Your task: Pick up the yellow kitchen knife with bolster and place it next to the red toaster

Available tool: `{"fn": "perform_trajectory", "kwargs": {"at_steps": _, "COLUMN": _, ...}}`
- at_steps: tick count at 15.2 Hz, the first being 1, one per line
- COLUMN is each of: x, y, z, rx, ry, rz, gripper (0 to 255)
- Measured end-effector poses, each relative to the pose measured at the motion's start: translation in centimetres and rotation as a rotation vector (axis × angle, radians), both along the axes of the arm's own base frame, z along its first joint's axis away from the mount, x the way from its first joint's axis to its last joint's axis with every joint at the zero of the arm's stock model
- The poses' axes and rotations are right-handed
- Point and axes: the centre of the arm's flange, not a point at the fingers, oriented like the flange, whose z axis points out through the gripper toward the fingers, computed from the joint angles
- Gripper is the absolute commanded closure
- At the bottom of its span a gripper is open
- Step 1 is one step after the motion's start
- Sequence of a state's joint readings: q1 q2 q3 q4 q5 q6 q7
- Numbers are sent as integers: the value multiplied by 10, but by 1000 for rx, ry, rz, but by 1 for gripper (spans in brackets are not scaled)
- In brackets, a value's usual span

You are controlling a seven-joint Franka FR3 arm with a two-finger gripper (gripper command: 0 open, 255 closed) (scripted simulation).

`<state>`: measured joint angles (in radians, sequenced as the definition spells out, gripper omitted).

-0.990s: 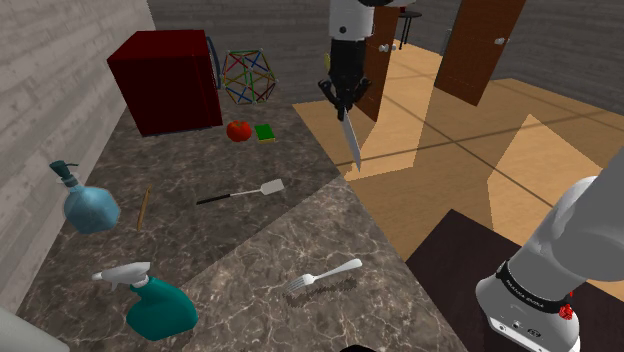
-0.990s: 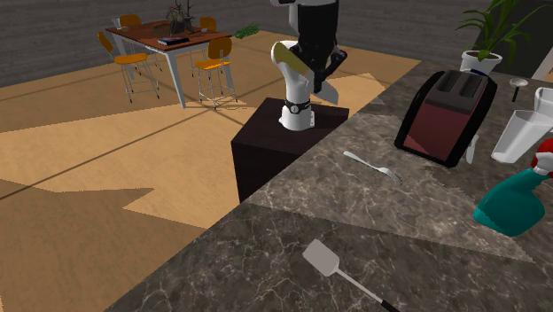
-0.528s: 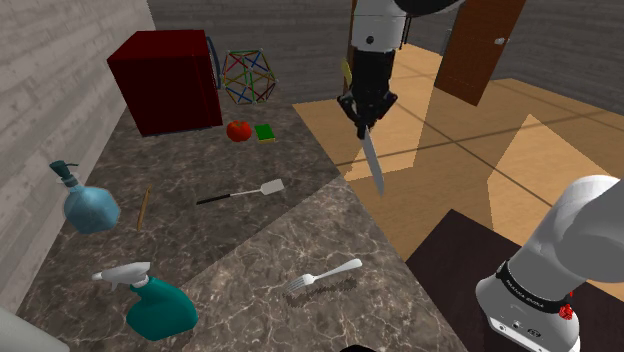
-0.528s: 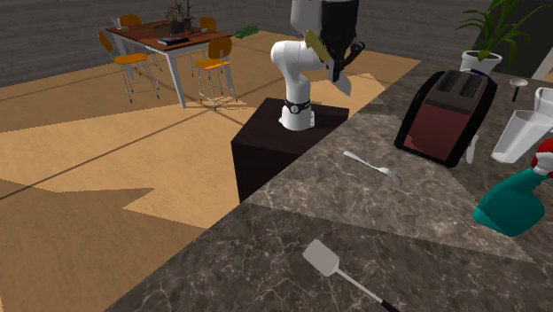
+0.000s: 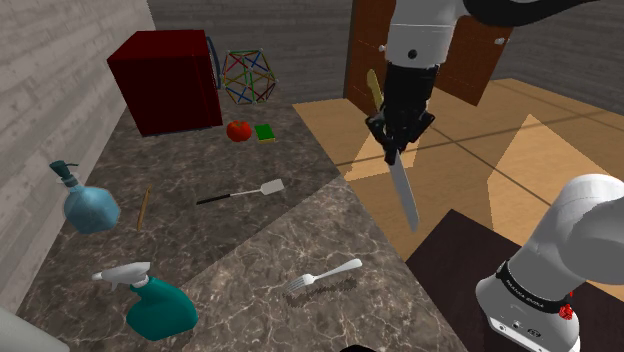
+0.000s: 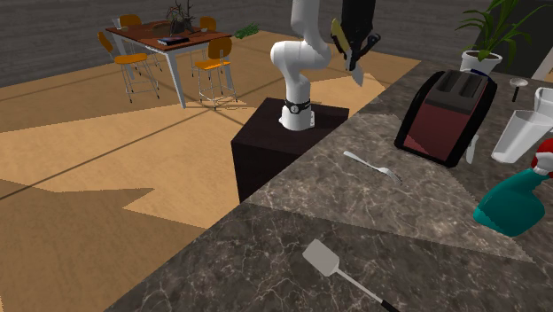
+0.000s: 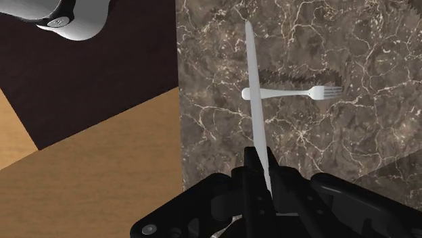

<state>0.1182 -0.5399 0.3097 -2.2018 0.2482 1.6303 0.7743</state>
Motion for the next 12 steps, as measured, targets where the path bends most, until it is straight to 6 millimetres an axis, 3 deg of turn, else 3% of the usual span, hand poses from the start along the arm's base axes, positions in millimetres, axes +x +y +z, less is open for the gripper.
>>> {"fn": "perform_trajectory", "kwargs": {"at_steps": 12, "x": -151, "y": 54, "z": 0, "rx": 0, "ry": -1, "rz": 1, "gripper": 255}}
